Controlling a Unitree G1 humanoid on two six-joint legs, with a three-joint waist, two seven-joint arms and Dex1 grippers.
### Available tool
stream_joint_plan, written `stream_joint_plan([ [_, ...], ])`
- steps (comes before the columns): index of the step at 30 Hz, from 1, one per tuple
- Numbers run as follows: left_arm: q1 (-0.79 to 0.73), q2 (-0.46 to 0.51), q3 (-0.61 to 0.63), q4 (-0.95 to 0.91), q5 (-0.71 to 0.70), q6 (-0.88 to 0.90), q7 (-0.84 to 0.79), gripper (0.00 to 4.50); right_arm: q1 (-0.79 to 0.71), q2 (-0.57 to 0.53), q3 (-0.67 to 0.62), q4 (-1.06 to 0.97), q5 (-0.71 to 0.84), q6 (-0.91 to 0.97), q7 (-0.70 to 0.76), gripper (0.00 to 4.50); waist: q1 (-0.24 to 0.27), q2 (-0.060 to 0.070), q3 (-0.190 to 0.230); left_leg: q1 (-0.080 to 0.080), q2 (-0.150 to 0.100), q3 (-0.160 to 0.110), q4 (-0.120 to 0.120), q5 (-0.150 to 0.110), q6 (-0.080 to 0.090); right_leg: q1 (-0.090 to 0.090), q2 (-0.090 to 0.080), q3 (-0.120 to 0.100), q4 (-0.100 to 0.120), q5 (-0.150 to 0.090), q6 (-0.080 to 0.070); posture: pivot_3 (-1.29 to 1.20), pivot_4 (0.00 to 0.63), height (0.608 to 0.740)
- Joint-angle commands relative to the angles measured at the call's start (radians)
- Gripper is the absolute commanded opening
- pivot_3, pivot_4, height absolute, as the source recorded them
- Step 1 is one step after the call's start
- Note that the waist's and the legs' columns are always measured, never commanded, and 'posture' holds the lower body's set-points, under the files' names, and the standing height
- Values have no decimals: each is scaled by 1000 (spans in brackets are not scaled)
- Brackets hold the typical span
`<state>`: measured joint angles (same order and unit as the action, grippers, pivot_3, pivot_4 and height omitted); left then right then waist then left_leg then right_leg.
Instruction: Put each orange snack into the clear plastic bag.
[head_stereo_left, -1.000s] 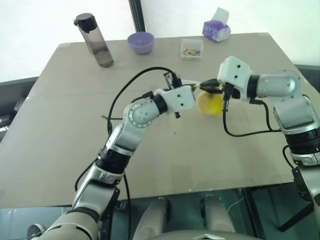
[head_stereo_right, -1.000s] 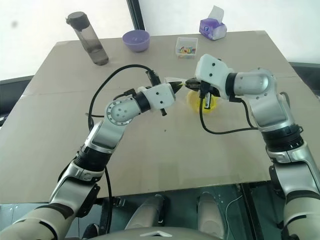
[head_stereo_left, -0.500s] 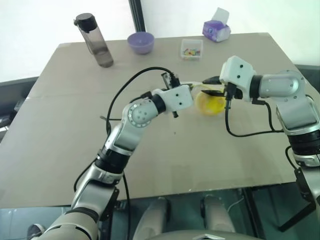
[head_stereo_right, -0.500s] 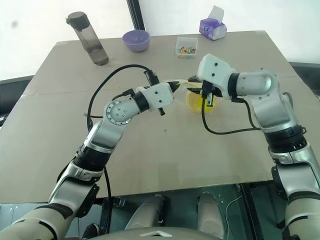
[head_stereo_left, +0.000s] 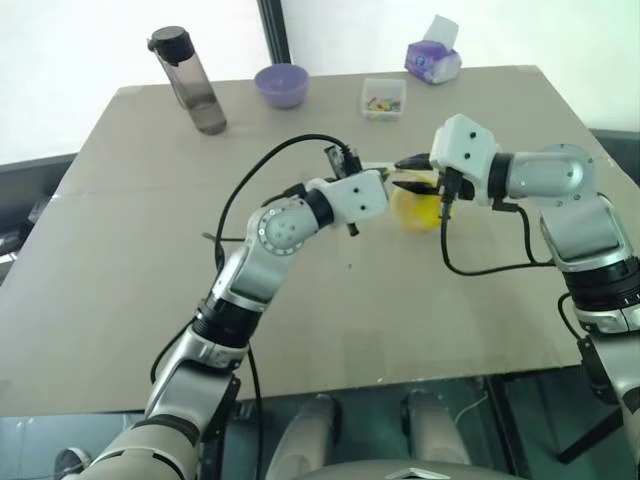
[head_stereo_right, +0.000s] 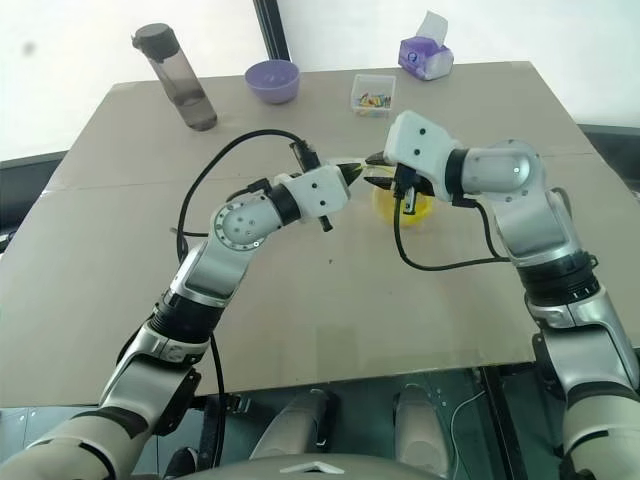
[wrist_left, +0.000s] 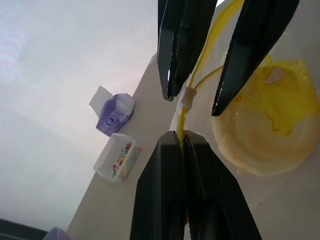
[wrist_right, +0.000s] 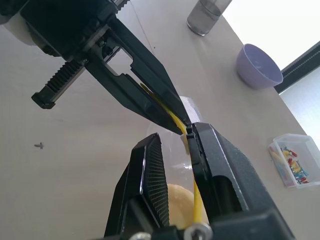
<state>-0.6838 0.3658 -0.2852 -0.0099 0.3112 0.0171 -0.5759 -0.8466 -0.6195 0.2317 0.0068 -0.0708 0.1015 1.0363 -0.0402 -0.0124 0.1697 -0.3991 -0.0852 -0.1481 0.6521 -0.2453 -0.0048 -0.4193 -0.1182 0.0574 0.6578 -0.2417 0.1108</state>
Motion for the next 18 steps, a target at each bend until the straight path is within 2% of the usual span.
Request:
stream_joint_plan([
  [1, 0, -2, 7, -38, -5, 0, 7, 0, -31, 3, -10, -12, 4, -22, -11, 1007, 0, 0, 0, 0, 0, 0, 0, 0, 0, 0, 0, 0, 0, 0, 0, 0, 150, 739],
  [11, -1, -6, 7, -38, -4, 2, 9, 0, -38, -6, -13, 5, -9, -39, -9, 1007, 0, 0, 0, 0, 0, 0, 0, 0, 0, 0, 0, 0, 0, 0, 0, 0, 150, 739],
  [13, 0, -5, 7, -39, -4, 2, 8, 0, -39, -8, -16, 4, -8, -39, -7, 445, 0, 0, 0, 0, 0, 0, 0, 0, 0, 0, 0, 0, 0, 0, 0, 0, 150, 739],
  [14, 0, -4, 7, -38, -4, 2, 8, 0, -40, -8, -17, 3, -7, -39, -7, 360, 0, 0, 0, 0, 0, 0, 0, 0, 0, 0, 0, 0, 0, 0, 0, 0, 150, 739],
  [15, -1, -5, 7, -37, -4, 1, 8, 0, -40, -9, -17, 3, -7, -40, -7, 91, 0, 0, 0, 0, 0, 0, 0, 0, 0, 0, 0, 0, 0, 0, 0, 0, 150, 739],
  [18, -3, -5, 7, -36, -3, 2, 9, 0, -41, -9, -17, 4, -8, -42, -9, 91, 0, 0, 0, 0, 0, 0, 0, 0, 0, 0, 0, 0, 0, 0, 0, 0, 150, 739],
])
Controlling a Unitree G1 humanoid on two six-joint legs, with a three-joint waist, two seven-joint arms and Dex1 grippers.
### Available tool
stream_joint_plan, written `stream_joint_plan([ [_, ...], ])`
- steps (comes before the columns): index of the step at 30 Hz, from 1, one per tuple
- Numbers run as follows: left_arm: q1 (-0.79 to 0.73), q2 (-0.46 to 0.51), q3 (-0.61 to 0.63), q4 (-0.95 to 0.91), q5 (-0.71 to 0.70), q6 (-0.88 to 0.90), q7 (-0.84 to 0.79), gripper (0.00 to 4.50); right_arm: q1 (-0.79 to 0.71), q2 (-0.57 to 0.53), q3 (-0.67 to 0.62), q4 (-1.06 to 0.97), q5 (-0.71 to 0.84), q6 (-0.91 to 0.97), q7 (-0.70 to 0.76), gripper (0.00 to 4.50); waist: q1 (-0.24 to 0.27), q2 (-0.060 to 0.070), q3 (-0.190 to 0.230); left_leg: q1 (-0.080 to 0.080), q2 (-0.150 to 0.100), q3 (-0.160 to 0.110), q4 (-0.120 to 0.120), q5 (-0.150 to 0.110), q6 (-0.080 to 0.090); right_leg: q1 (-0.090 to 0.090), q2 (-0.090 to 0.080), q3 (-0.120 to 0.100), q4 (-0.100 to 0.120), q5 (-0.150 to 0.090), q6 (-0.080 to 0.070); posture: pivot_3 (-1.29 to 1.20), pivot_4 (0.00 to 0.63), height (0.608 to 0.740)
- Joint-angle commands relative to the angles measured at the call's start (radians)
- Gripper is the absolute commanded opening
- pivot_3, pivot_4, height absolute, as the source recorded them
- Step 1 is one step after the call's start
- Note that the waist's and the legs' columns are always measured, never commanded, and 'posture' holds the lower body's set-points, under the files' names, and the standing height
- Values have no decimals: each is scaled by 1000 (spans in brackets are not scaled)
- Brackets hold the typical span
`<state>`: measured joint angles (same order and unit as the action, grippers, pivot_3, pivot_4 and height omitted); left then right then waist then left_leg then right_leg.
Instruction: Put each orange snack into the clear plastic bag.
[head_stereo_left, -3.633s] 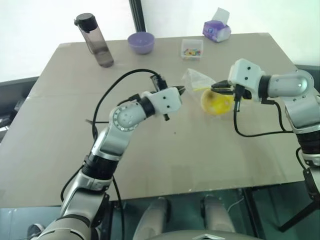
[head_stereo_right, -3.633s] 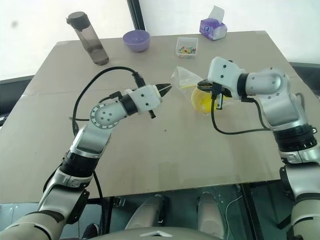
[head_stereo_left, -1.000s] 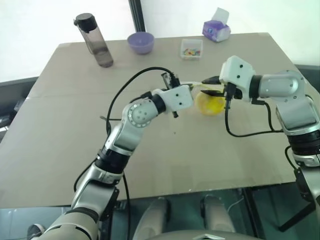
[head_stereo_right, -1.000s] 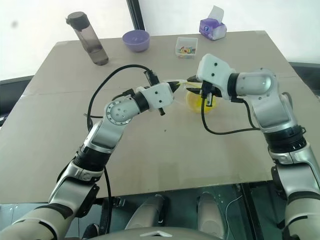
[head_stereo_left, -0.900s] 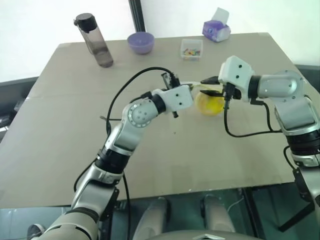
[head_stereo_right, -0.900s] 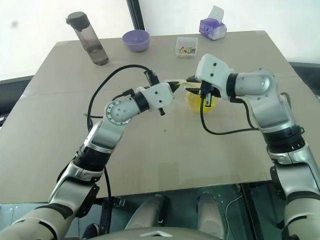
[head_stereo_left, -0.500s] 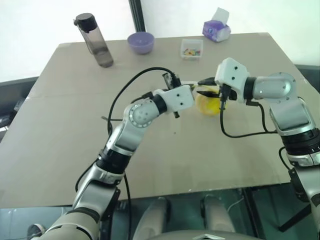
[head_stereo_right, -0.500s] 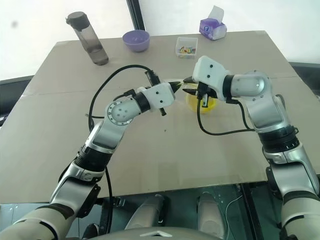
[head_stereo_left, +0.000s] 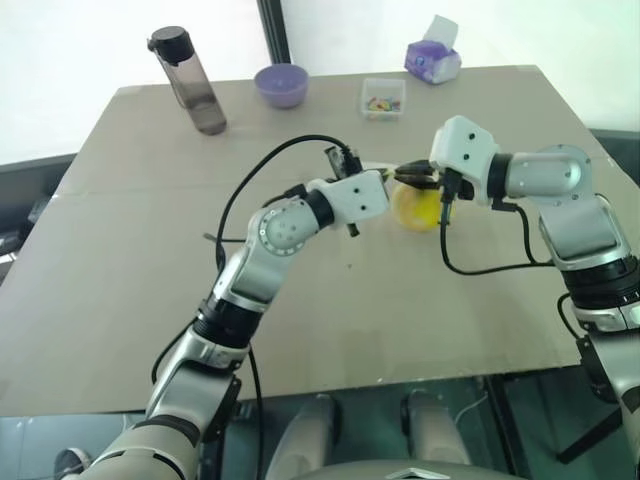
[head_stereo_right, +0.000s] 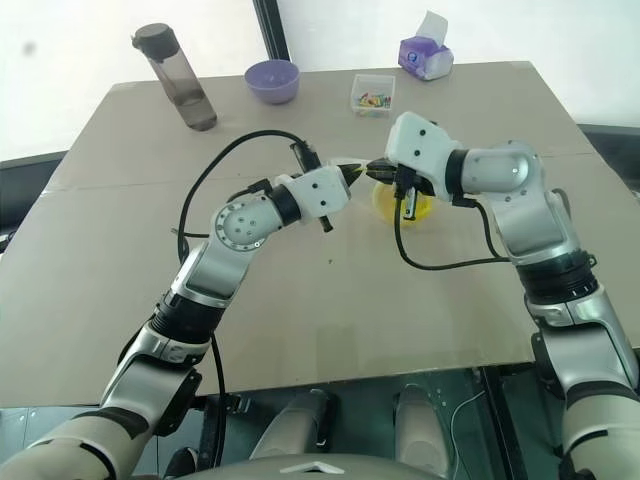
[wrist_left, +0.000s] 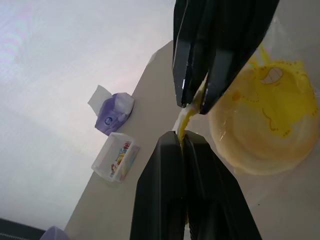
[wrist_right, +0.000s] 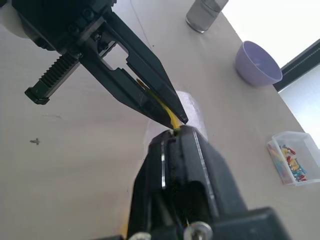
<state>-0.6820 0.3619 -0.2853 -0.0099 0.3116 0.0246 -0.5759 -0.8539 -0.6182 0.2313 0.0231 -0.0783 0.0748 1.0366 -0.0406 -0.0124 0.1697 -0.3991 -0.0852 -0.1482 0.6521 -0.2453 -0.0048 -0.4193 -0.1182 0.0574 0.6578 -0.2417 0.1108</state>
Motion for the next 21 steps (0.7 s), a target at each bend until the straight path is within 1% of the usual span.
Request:
stream_joint_plan([
  [1, -5, -1, 7, -36, -4, -6, 9, 0, -34, -11, -17, -11, -2, -17, -10, 91, 0, 0, 0, 0, 0, 0, 0, 0, 0, 0, 0, 0, 0, 0, 0, 0, 150, 739],
  [16, -11, 1, 7, -32, -4, -10, 6, 0, -38, -22, -22, 13, -20, -39, -20, 91, 0, 0, 0, 0, 0, 0, 0, 0, 0, 0, 0, 0, 0, 0, 0, 0, 150, 739],
  [20, -13, 0, 6, -30, -5, -12, 5, 0, -34, -34, -21, 6, -17, -43, -3, 91, 0, 0, 0, 0, 0, 0, 0, 0, 0, 0, 0, 0, 0, 0, 0, 0, 150, 739],
  [21, -13, 1, 6, -29, -5, -13, 5, 0, -33, -32, -22, 7, -19, -48, -11, 604, 1, 0, 0, 0, 0, 0, 0, 0, 0, 0, 0, 0, 0, 0, 0, 0, 150, 739],
])
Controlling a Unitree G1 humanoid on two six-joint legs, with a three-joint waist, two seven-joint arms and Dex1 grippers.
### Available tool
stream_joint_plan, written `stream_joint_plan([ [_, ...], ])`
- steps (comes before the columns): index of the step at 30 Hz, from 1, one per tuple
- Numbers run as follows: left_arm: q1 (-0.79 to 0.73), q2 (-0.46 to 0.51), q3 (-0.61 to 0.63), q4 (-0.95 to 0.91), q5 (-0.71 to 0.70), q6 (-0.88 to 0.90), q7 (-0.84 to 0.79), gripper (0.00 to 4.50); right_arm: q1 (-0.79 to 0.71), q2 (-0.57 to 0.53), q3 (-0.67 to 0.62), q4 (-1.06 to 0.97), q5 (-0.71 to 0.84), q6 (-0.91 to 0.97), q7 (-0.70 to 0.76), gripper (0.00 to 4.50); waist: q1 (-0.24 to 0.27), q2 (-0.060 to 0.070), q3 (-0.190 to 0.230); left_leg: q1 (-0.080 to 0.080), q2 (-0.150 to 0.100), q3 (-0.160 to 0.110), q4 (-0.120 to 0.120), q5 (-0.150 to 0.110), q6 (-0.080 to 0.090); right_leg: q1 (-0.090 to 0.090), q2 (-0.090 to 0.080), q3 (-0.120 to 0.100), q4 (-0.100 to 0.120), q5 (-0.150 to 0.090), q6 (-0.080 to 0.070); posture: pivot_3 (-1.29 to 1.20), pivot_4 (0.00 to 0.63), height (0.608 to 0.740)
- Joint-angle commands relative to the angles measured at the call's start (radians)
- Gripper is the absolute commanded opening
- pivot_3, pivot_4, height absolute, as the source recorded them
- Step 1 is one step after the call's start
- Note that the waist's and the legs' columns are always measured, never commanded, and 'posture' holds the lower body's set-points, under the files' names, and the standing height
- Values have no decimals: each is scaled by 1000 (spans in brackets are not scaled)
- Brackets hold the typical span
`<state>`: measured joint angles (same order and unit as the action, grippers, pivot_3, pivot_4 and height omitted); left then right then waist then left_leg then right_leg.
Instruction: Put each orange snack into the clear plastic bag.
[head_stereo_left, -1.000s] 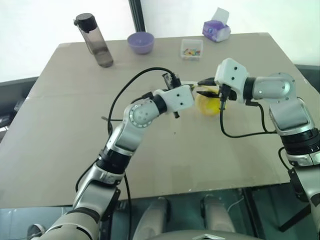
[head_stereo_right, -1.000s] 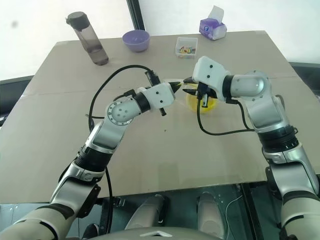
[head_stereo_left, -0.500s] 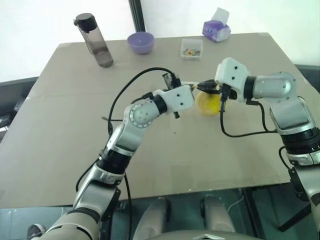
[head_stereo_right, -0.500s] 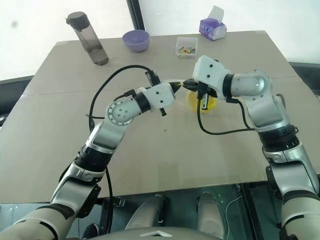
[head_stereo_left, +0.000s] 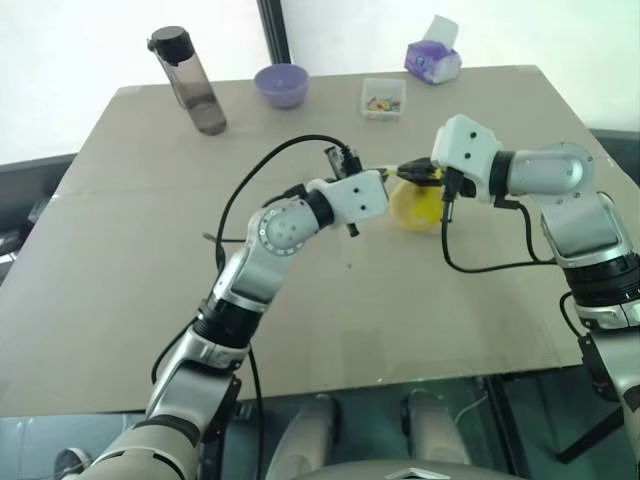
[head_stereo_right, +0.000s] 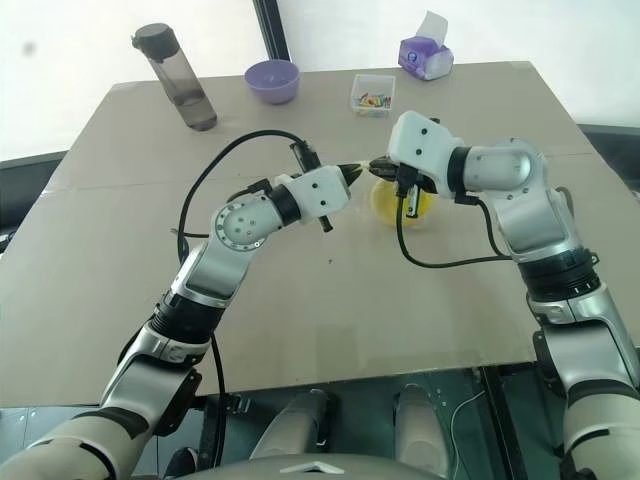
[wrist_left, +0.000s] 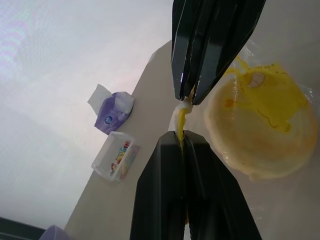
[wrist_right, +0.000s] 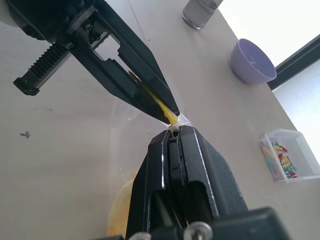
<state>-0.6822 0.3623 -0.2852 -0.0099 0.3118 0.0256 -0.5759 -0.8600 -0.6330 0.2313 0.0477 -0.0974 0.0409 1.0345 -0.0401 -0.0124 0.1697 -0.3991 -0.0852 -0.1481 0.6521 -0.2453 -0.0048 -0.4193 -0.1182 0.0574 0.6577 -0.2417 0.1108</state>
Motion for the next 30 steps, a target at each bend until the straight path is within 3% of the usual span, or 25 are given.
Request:
stream_joint_plan([
  [1, -13, 1, 6, -28, -6, -14, 4, 0, -28, -14, -24, -16, -2, -16, -17, 714, 0, 0, 0, 0, 0, 0, 0, 0, 0, 0, 0, 0, 0, 0, 0, 0, 150, 739],
  [26, -12, -3, 5, -24, -4, -14, 7, 0, -19, 0, -10, -35, 12, -5, -8, 714, -1, 0, 0, 0, 0, 0, 0, 0, 0, 0, 0, 0, 0, 0, 0, 0, 150, 739],
  [28, -11, -4, 5, -26, -4, -13, 8, 0, -18, 0, -10, -36, 12, -5, -7, 187, -1, 0, 0, 0, 0, 0, 0, 0, 0, 0, 0, 0, 0, 0, 0, 0, 150, 739],
  [30, -11, -4, 4, -25, -3, -12, 8, 0, -19, 0, -11, -36, 12, -4, -6, 37, -1, 0, 0, 0, 0, 0, 0, 0, 0, 0, 0, 0, 0, 0, 0, 0, 150, 739],
])
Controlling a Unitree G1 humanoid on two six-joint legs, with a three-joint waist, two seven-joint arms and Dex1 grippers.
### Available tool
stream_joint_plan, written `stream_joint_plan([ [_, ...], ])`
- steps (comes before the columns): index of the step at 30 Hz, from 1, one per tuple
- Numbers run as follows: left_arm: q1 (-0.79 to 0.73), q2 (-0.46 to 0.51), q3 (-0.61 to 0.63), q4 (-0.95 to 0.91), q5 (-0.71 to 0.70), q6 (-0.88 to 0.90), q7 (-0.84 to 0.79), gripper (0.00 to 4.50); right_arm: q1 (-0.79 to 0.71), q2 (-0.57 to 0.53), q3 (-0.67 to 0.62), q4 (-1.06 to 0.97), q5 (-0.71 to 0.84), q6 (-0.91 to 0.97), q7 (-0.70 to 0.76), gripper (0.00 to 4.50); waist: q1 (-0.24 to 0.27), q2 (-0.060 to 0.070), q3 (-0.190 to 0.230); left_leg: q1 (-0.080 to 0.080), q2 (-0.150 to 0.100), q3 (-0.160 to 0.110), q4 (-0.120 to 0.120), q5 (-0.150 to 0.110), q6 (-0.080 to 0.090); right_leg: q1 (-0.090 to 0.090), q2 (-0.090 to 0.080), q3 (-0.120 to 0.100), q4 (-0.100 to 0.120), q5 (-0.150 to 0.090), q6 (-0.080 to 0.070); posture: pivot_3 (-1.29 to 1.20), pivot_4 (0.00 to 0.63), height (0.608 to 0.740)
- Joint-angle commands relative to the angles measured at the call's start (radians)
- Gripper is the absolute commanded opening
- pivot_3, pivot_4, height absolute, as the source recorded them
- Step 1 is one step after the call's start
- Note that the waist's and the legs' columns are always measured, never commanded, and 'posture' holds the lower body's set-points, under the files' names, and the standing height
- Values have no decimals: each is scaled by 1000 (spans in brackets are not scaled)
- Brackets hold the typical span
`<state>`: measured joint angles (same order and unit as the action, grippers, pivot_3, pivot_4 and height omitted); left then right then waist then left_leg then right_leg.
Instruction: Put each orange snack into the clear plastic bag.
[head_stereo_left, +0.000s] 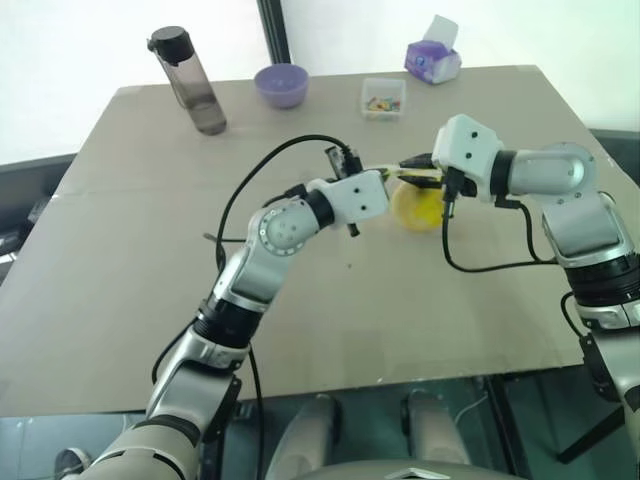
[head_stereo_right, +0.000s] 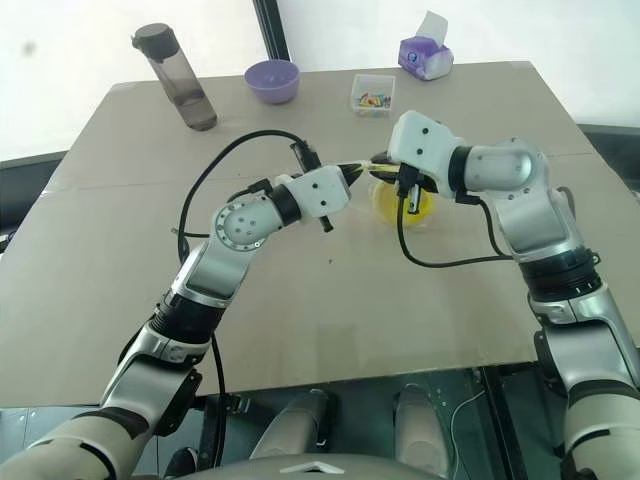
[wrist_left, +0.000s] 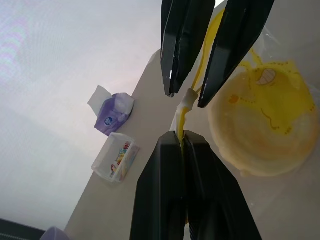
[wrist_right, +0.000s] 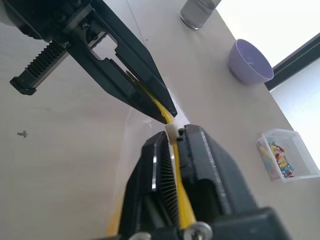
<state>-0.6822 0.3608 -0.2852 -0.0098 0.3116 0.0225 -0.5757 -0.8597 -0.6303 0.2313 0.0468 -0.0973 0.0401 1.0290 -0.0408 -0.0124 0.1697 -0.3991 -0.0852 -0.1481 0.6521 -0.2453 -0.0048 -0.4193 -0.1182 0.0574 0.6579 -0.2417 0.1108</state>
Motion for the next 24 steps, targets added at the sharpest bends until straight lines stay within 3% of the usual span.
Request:
stream_joint_plan([
  [1, -10, -2, 4, -25, -3, -10, 8, 0, -19, -2, -10, -35, 11, -3, 0, 37, 0, 0, 0, 0, 0, 0, 0, 0, 0, 0, 0, 0, 0, 0, 0, 0, 150, 739],
  [13, -4, 0, 6, -27, -2, -13, 11, 0, -23, -20, -20, -7, -4, -16, -5, 37, 0, 0, 0, 0, 0, 0, 0, 0, 0, 0, 0, 0, 0, 0, 0, 0, 150, 739],
  [24, -15, 76, 51, 27, 3, -49, 18, 0, 3, -139, -65, 52, -16, -37, -9, 37, 1, 0, 0, 0, 0, 0, 0, 0, 0, 0, 0, 0, 0, 0, 0, 0, 150, 739],
])
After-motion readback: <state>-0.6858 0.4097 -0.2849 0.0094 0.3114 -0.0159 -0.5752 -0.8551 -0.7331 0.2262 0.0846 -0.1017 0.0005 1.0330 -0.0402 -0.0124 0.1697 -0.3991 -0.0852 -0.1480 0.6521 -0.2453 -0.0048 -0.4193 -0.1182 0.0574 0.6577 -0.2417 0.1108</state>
